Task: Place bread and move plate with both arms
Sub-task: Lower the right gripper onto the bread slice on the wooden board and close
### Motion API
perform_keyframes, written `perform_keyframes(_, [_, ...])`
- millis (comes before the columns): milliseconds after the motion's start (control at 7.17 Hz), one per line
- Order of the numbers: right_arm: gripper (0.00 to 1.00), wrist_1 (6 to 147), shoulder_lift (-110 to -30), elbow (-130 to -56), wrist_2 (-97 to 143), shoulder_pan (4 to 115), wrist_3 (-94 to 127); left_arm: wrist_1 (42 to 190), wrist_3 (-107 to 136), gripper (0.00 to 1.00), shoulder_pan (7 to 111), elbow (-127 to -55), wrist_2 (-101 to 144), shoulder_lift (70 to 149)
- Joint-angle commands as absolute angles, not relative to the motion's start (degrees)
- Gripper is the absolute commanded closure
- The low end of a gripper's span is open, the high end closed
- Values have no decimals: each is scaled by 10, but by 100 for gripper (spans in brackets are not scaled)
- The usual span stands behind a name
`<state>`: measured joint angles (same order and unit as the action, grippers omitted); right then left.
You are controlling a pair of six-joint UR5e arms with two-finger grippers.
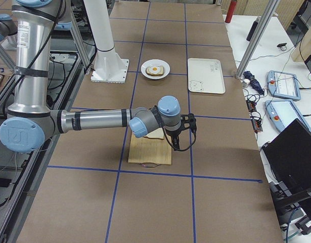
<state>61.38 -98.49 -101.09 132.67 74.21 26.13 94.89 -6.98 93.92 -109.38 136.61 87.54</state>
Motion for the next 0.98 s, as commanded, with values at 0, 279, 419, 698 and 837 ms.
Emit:
perform_keyframes(0, [1, 425, -1046, -1009, 1273, 631, 476, 993, -61, 0, 939, -1094, 1374, 853])
perform_keyframes(279, [5, 337, -1077, -998, 1226, 557, 540, 1001, -62, 1, 939, -1094, 1375, 842])
perform_keyframes(419, [17, 333, -1075, -992, 1199, 525, 543, 1007, -62, 1, 939, -1095, 1375, 835])
perform_keyframes(698, [36, 333, -1068, -989, 1195, 517, 542, 1032, -59, 1, 939, -1093, 1375, 823])
perform_keyframes(837, [37, 333, -1061, -983, 1194, 517, 541, 1032, -59, 1, 939, -1092, 1375, 823])
